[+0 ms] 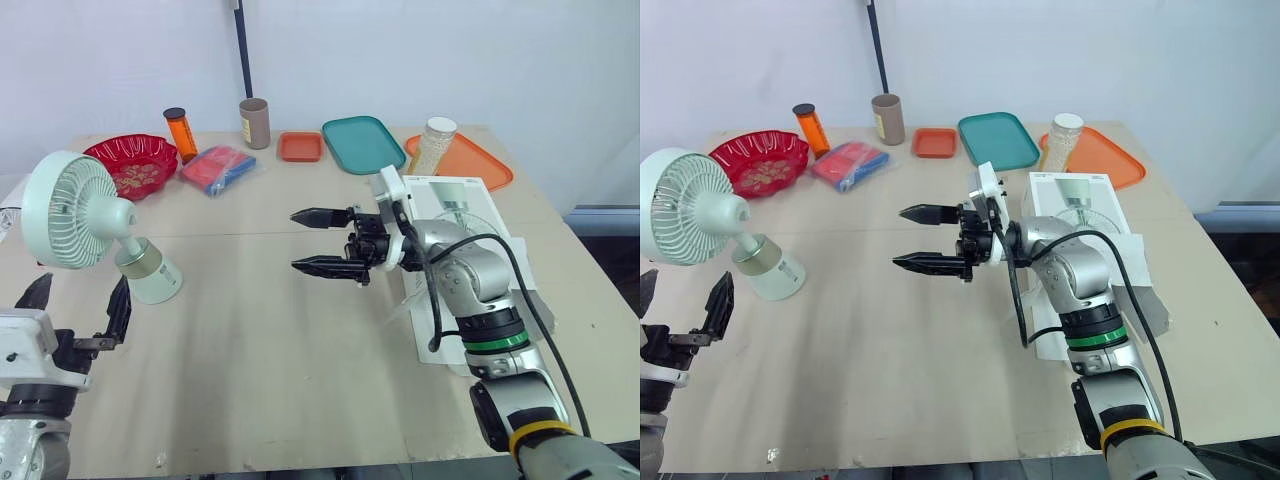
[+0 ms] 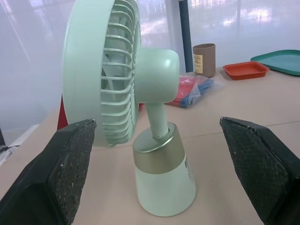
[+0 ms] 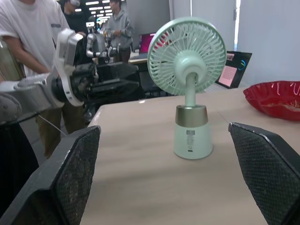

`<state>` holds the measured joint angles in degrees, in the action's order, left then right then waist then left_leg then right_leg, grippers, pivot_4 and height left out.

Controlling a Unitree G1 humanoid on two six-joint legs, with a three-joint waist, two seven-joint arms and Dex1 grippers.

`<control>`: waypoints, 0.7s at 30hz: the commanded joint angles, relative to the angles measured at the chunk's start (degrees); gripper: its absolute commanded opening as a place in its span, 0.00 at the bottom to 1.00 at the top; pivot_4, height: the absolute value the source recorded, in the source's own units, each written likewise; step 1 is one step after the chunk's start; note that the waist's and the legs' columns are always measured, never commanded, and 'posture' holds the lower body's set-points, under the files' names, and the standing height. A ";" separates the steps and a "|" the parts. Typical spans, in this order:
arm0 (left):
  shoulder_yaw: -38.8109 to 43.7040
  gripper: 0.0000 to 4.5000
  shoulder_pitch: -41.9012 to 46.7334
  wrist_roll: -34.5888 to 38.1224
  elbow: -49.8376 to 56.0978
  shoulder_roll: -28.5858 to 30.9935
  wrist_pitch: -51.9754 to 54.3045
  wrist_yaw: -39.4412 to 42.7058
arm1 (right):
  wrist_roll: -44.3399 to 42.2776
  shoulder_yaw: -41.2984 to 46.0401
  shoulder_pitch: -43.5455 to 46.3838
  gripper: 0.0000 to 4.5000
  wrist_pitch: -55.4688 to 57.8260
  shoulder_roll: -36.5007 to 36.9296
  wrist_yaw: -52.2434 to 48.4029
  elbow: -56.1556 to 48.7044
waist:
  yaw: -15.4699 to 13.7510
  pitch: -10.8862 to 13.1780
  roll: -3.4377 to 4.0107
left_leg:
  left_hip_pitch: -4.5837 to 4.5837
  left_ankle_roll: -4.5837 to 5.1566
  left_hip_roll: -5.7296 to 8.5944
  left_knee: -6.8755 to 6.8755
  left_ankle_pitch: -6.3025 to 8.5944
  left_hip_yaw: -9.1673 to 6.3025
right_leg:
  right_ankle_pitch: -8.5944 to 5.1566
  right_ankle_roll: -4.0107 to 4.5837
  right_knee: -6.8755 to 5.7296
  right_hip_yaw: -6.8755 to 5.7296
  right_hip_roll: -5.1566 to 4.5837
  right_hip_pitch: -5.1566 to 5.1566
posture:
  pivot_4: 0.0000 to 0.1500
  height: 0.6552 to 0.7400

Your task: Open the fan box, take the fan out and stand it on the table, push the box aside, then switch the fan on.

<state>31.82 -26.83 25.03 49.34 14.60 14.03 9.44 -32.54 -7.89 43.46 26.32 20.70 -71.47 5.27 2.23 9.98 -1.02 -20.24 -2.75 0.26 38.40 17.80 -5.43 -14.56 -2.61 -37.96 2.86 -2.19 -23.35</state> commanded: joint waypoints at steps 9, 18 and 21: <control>6.37 1.00 2.27 0.19 -5.48 2.38 -3.98 1.18 | 1.64 -1.10 -1.51 1.00 -2.36 -0.23 -1.43 -1.64 | 0.01 0.00 0.00 | 0.00 -0.01 0.00 0.00 -0.01 -0.01 | 0.00 0.01 0.00 -0.02 0.00 0.00 | 1.00 1.00; 3.19 1.00 8.81 -4.31 -13.08 6.04 -4.21 2.12 | 1.80 -0.98 -2.91 1.00 -2.02 -0.68 -0.28 -3.86 | 0.00 0.00 -0.01 | 0.00 -0.06 0.00 -0.01 -0.01 -0.03 | 0.01 0.02 0.00 -0.05 0.00 -0.01 | 1.00 1.00; 1.86 1.00 11.56 -6.07 -15.72 7.15 -4.96 2.69 | 1.75 -0.79 -3.76 1.00 -1.69 -0.60 0.38 -5.06 | 0.00 0.00 -0.01 | 0.00 -0.07 0.01 -0.01 -0.01 -0.03 | 0.01 0.03 0.00 -0.06 -0.01 -0.01 | 1.00 1.00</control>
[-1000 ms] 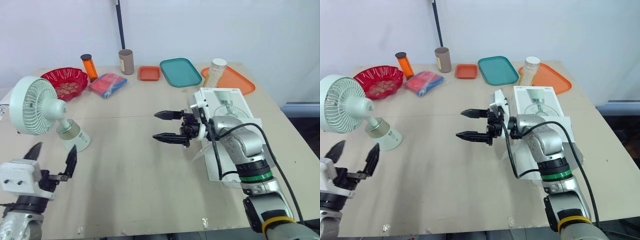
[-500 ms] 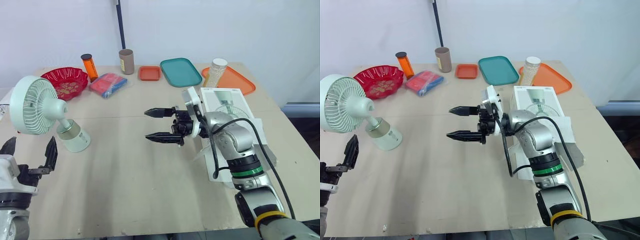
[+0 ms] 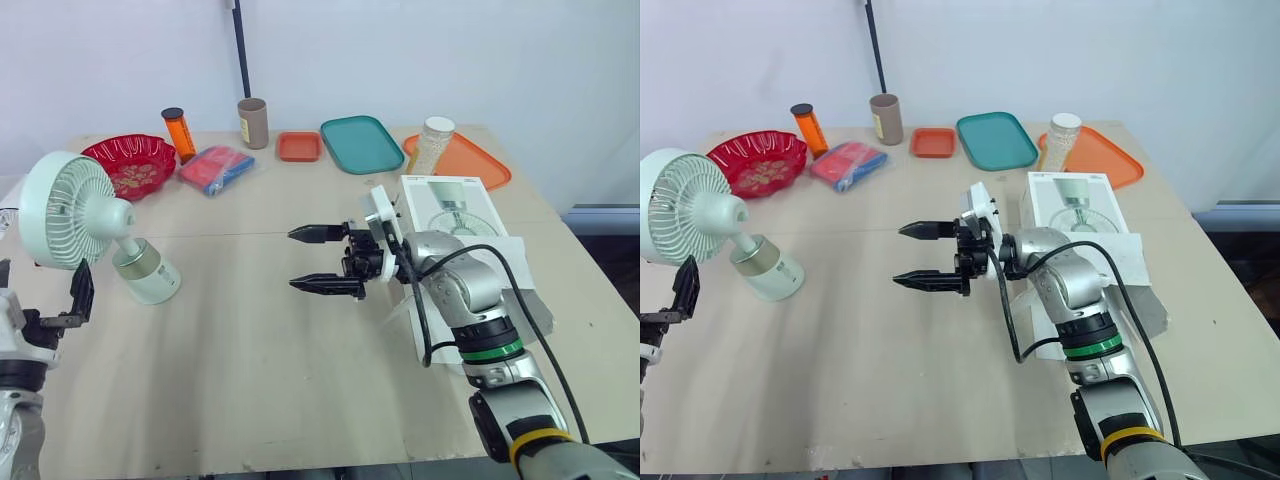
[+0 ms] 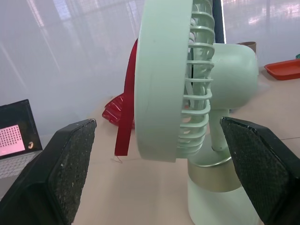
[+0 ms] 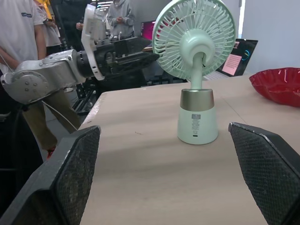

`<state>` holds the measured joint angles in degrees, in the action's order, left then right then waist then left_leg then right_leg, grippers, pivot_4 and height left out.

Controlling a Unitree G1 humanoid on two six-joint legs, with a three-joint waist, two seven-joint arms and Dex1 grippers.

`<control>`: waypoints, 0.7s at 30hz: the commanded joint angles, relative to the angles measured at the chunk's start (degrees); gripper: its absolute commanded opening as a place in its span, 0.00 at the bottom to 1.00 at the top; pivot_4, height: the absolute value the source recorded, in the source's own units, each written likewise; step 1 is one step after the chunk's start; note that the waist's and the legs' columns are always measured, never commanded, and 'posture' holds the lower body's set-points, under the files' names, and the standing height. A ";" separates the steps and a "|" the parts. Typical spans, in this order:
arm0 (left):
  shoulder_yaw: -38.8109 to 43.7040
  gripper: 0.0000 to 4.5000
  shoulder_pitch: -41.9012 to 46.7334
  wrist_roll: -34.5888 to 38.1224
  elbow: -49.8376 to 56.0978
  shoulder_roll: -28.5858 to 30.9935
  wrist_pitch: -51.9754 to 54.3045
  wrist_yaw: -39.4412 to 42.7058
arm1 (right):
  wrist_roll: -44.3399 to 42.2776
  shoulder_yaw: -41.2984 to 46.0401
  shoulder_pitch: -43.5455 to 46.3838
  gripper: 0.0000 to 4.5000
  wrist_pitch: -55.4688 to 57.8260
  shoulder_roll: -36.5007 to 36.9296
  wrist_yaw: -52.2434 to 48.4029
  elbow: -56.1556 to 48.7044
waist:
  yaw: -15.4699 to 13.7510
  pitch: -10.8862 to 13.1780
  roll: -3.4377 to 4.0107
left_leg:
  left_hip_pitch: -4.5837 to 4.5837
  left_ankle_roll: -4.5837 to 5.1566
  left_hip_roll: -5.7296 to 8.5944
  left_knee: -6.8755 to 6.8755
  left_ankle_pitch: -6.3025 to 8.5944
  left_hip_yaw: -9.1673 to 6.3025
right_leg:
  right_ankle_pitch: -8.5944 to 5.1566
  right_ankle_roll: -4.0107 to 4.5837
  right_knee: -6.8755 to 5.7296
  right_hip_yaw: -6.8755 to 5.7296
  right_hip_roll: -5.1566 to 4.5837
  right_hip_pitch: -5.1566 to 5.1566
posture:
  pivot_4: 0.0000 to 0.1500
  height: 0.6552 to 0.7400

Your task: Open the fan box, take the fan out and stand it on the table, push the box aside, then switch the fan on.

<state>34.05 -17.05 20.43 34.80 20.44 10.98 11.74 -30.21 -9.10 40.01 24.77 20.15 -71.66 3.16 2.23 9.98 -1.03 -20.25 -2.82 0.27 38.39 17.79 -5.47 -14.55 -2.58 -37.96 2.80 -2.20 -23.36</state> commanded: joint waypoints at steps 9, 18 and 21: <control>-1.05 0.89 6.77 -3.54 -5.40 3.19 -3.52 1.00 | -0.02 0.23 -1.86 1.00 -0.52 0.38 1.86 -4.32 | 0.07 0.00 -0.01 | -0.01 -0.05 -0.03 -0.01 0.00 -0.01 | 0.02 0.04 0.00 -0.04 -0.01 -0.05 | 1.00 1.00; -1.13 0.42 6.66 -4.39 -6.42 3.29 -4.19 1.51 | 0.44 -0.09 -2.28 1.00 -1.21 -0.29 2.40 -4.65 | 0.05 0.00 -0.01 | -0.02 -0.06 -0.03 -0.01 0.00 -0.01 | 0.04 0.05 0.00 -0.08 -0.05 -0.05 | 1.00 1.00; -0.73 0.42 6.88 -4.26 -6.57 3.30 -4.19 1.47 | 0.69 -0.27 -2.67 1.00 -1.57 -0.41 2.39 -4.63 | 0.05 0.00 -0.01 | -0.02 -0.06 -0.02 0.00 -0.01 -0.02 | 0.04 0.05 0.00 -0.08 -0.07 -0.04 | 1.00 1.00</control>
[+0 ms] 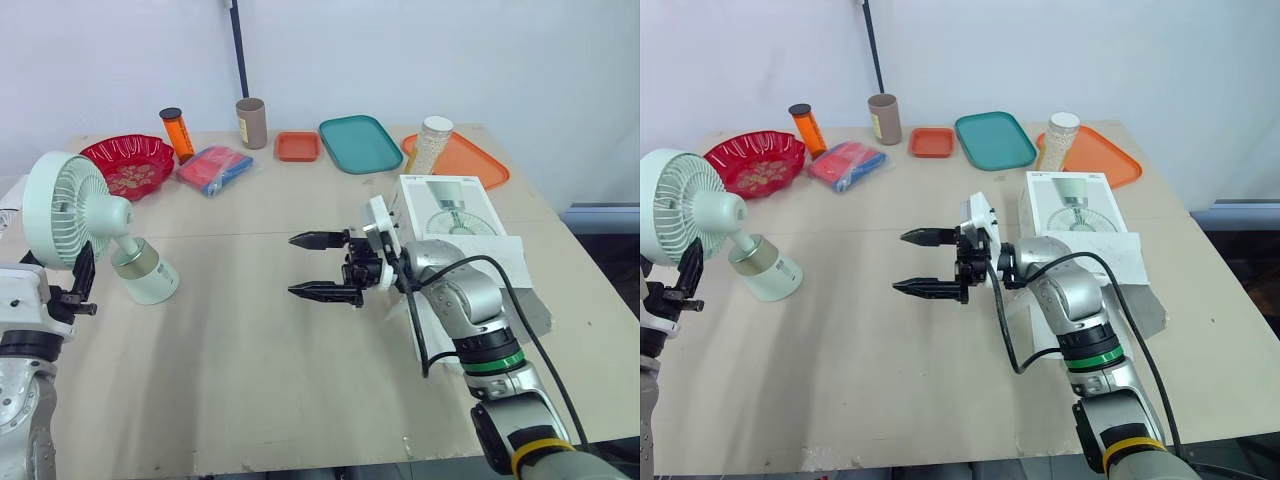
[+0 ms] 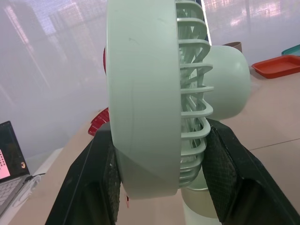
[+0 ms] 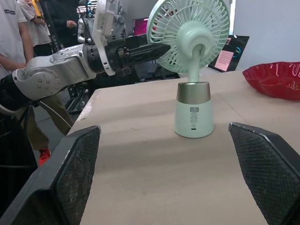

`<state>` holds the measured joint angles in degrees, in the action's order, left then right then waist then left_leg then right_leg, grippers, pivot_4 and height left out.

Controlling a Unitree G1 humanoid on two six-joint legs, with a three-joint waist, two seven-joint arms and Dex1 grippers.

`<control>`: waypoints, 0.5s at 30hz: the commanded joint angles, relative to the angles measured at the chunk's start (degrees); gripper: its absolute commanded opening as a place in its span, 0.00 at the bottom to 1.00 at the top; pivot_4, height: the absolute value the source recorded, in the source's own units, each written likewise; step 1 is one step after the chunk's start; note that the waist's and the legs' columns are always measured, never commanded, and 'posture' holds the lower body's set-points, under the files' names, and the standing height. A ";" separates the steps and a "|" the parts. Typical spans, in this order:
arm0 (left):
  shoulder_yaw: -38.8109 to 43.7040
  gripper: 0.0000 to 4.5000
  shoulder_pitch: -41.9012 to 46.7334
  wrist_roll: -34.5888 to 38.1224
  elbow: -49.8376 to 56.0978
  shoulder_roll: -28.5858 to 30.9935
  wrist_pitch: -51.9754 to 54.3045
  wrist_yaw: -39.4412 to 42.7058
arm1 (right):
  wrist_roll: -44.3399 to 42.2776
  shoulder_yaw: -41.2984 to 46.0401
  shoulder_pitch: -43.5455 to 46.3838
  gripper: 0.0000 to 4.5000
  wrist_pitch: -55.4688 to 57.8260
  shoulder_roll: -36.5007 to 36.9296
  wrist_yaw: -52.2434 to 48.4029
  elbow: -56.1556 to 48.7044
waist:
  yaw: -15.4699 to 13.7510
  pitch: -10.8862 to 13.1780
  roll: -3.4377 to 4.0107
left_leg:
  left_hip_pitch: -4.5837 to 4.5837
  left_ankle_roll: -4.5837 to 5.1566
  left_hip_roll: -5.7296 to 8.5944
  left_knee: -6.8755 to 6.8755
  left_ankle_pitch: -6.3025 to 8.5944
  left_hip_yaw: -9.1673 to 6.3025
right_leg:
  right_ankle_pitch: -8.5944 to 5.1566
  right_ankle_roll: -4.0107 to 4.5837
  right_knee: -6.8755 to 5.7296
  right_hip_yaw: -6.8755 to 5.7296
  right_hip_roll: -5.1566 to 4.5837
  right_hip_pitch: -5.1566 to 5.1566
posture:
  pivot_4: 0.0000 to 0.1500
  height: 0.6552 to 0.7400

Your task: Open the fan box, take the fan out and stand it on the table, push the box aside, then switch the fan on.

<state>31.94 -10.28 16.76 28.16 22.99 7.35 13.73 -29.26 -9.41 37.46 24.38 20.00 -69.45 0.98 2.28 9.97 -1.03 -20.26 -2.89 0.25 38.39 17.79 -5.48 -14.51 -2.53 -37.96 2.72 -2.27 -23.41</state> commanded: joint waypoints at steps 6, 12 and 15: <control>0.48 0.42 0.49 -0.06 1.81 0.60 0.14 -0.44 | -0.01 0.27 0.60 1.00 -1.33 -0.77 0.57 -1.68 | 0.00 0.00 0.00 | 0.00 0.00 -0.01 0.00 0.00 -0.01 | 0.00 0.00 0.00 -0.01 0.01 0.00 | 1.00 1.00; -0.91 0.42 1.30 1.20 4.91 -0.14 2.09 -1.10 | 0.44 0.17 1.37 1.00 -0.74 -1.37 1.69 -0.91 | -0.02 0.00 0.00 | 0.00 -0.01 0.00 0.00 0.00 -0.02 | 0.00 0.00 0.00 -0.02 -0.01 0.00 | 1.00 1.00; -1.32 0.42 2.20 2.13 6.78 -0.08 3.70 -1.73 | 0.56 0.11 1.36 1.00 -0.34 -1.60 2.05 -0.88 | -0.03 0.00 -0.01 | -0.01 -0.01 0.01 0.00 0.00 -0.02 | 0.00 0.00 0.00 -0.02 -0.01 0.00 | 1.00 1.00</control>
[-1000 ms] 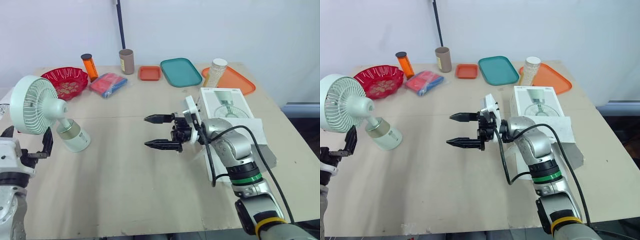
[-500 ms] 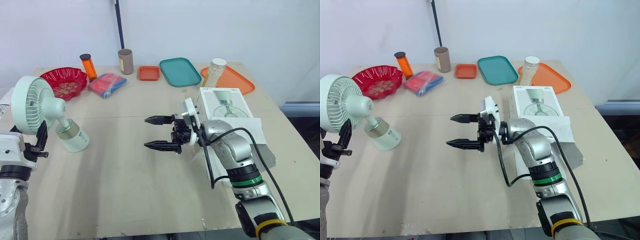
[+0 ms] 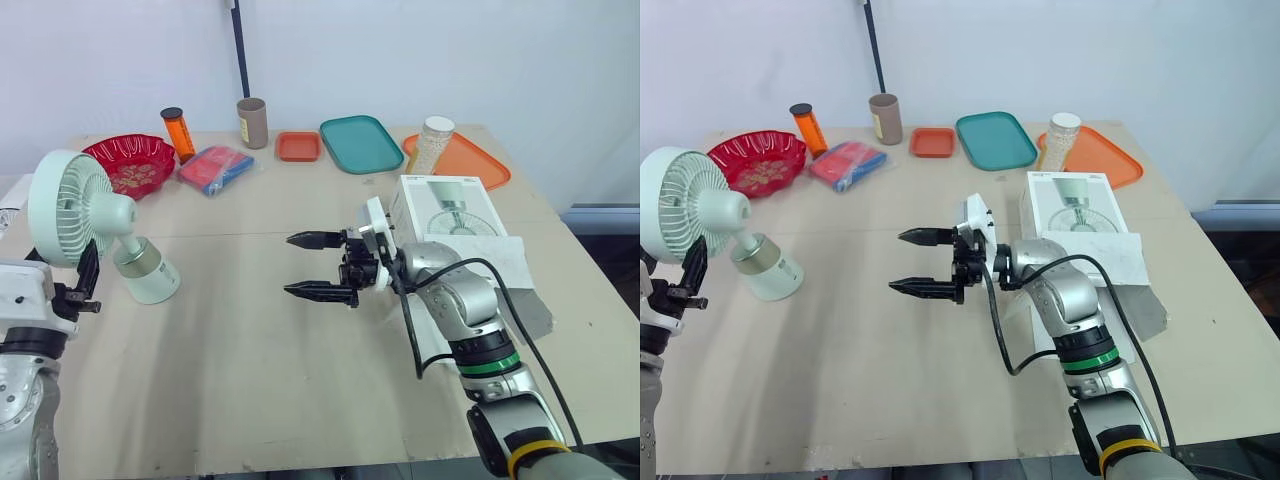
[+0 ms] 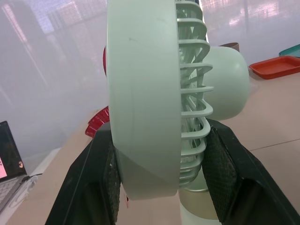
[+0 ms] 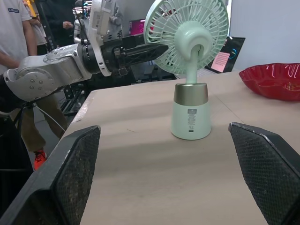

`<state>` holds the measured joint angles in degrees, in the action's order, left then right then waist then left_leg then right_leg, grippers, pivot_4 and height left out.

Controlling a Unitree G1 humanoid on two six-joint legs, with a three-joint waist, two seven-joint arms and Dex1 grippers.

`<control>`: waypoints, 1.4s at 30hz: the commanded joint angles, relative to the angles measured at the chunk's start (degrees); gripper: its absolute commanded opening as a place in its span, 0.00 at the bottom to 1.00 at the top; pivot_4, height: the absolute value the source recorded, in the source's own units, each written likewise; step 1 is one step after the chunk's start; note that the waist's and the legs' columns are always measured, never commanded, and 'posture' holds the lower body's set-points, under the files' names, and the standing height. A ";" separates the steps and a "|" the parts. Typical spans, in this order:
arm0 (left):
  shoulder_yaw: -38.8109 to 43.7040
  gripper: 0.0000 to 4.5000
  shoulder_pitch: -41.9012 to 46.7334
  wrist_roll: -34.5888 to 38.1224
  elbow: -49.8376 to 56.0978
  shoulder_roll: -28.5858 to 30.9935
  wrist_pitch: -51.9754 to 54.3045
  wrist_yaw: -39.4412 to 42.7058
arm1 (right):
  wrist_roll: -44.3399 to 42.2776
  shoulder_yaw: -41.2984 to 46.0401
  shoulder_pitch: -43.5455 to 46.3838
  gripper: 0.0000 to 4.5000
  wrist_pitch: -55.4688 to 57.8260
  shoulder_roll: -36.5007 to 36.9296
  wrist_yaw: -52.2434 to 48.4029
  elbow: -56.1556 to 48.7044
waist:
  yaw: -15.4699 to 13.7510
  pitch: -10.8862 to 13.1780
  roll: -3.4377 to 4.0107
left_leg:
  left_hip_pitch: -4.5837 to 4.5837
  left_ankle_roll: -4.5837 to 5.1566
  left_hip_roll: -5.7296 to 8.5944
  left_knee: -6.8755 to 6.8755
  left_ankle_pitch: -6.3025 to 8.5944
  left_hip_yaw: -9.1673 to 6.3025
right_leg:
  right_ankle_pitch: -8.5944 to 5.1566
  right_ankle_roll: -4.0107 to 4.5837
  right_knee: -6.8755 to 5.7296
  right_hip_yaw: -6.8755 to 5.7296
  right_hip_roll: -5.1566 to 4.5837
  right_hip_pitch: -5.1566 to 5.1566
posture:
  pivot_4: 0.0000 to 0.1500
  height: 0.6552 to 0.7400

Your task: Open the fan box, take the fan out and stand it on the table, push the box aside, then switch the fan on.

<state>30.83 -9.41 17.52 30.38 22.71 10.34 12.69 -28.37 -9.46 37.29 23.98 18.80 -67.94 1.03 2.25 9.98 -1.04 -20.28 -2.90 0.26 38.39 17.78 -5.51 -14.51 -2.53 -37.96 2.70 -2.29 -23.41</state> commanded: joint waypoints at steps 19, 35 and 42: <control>-7.82 0.42 8.07 3.95 13.98 0.06 9.01 -2.13 | 0.09 -0.52 5.14 1.00 3.52 -2.75 5.33 -0.73 | -0.02 0.06 -0.09 | -0.06 -0.12 0.01 0.01 -0.05 -0.03 | 0.01 0.00 0.00 -0.02 0.01 -0.04 | 1.00 1.00; -14.59 0.42 10.11 8.17 15.70 -1.24 16.19 -1.97 | 10.09 -3.77 8.48 1.00 3.13 -10.08 19.92 6.12 | 0.32 0.06 -0.09 | -0.16 -0.23 0.00 -0.01 -0.10 -0.05 | 0.01 0.00 -0.04 0.00 0.04 -0.17 | 1.00 1.00; -15.16 0.42 12.15 9.16 14.66 -0.33 16.73 -0.72 | 12.33 -3.43 10.10 1.00 2.87 -14.40 24.64 8.86 | 0.38 0.05 -0.09 | -0.21 -0.30 0.01 -0.02 -0.14 -0.07 | 0.02 0.01 -0.05 0.00 0.04 -0.22 | 1.00 1.00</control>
<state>14.83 1.77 26.37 42.91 21.57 28.63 11.54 -16.20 -13.53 45.70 27.79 5.07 -44.19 10.60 2.62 10.03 -1.13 -20.51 -3.20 0.27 38.36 17.65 -5.57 -14.49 -2.53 -38.02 2.71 -2.25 -23.67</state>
